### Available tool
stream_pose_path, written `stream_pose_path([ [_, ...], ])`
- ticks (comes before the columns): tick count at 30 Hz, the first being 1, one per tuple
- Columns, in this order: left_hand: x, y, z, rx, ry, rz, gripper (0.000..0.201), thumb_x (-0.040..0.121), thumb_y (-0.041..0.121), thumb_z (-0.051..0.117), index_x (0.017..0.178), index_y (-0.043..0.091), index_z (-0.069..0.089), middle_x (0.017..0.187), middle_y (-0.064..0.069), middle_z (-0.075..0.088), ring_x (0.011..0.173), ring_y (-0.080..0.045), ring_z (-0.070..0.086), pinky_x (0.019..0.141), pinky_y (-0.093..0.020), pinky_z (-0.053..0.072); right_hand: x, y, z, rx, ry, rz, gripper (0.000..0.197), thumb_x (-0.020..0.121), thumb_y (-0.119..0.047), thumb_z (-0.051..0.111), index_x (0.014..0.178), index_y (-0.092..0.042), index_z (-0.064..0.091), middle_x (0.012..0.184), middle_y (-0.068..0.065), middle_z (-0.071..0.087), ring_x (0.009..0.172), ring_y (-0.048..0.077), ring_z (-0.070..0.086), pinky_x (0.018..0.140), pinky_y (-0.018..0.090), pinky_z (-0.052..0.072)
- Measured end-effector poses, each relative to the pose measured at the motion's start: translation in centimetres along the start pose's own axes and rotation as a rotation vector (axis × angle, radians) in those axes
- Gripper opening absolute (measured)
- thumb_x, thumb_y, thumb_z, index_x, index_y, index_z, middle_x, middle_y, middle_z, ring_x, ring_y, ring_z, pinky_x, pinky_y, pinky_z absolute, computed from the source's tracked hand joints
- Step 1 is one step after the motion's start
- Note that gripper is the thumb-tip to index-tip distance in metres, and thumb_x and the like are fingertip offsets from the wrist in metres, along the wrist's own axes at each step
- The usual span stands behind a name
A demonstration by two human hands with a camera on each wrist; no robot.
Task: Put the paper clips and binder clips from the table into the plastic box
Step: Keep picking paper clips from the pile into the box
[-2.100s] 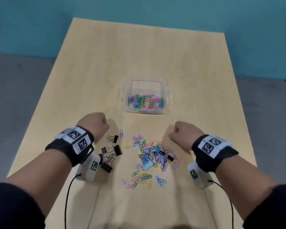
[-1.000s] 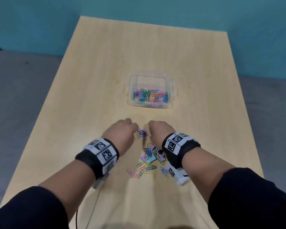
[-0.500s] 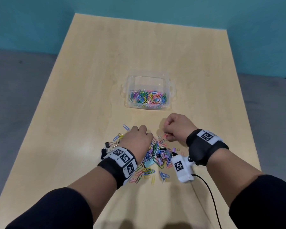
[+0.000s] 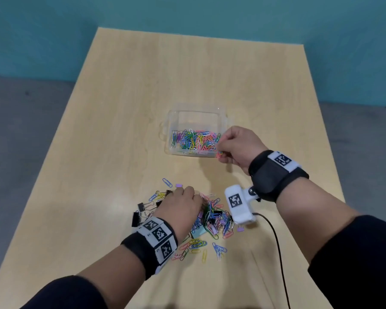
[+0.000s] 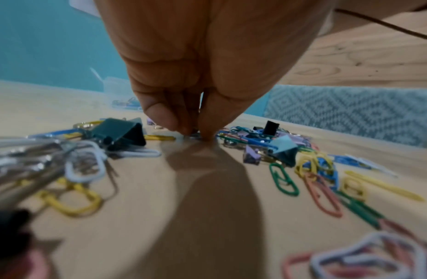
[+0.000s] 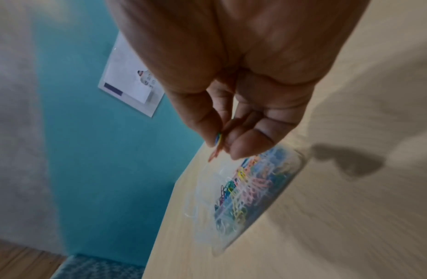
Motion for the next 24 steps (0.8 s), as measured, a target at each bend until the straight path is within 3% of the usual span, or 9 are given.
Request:
stream_pose_path([
  [3,0.1,0.4,0.2,0.02,-0.001,0.03,0.05,0.075,-0.001,0.046,0.124,0.006,0.038,0.117,-0.015,0.045,0.103,-0.03,0.046,0.082,-0.04,0.039,1.8,-2.5,0.0,-0.132,0.079,-0.05,0.021,0.079,0.003,0.066,0.072,-0.012,0.052,0.069,0.01,0.061,0.052,0.023,0.062,0.065,0.043,0.06],
  [6,0.3,0.0,0.6,-0.041,-0.011,-0.015,0.053,0.073,-0.002,0.048,0.124,0.006,0.04,0.119,-0.013,0.047,0.104,-0.03,0.046,0.087,-0.039,0.043,2.7,-4.5,0.2,-0.217,0.131,-0.085,0.021,0.08,-0.001,0.064,0.069,-0.016,0.052,0.074,0.011,0.067,0.058,0.027,0.069,0.068,0.05,0.059],
  [10,0.3,-0.5,1.1,-0.097,-0.023,-0.085,0.051,0.073,-0.002,0.051,0.122,0.008,0.04,0.12,-0.011,0.047,0.108,-0.03,0.044,0.091,-0.037,0.043,2.8,-5.6,1.2,-0.33,0.136,-0.131,0.012,0.08,-0.011,0.063,0.072,-0.017,0.054,0.079,0.01,0.07,0.067,0.028,0.071,0.068,0.047,0.059],
  [14,0.1,-0.5,1.3,-0.068,-0.025,-0.126,0.049,0.074,0.003,0.051,0.12,0.01,0.037,0.119,-0.011,0.046,0.107,-0.03,0.042,0.089,-0.037,0.041,1.3,-5.2,1.2,-0.541,0.145,-0.197,0.019,0.084,-0.031,0.063,0.088,-0.014,0.058,0.083,0.002,0.062,0.078,0.024,0.06,0.068,0.031,0.048],
  [21,-0.4,0.2,1.4,-0.045,-0.009,-0.093,0.059,0.071,-0.003,0.053,0.127,0.009,0.036,0.127,-0.012,0.041,0.109,-0.031,0.044,0.091,-0.037,0.04,-3.4,1.5,0.0,-0.656,0.064,-0.161,0.016,0.089,-0.028,0.055,0.088,-0.013,0.058,0.084,0.004,0.064,0.08,0.024,0.059,0.071,0.034,0.048],
  [24,-0.5,0.5,1.3,-0.039,0.019,-0.06,0.049,0.07,-0.003,0.05,0.116,0.012,0.04,0.115,-0.01,0.048,0.102,-0.028,0.046,0.082,-0.035,0.04,-5.4,4.7,-0.9,-0.642,0.045,-0.105,0.015,0.089,-0.03,0.054,0.086,-0.016,0.058,0.08,0.001,0.063,0.076,0.022,0.059,0.07,0.034,0.049],
])
Point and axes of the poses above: each hand's wrist, its own x-axis towards the middle knuckle, its own z-axis out of the palm, y = z × x, the point moved 9 cm from there along x, towards the middle knuckle
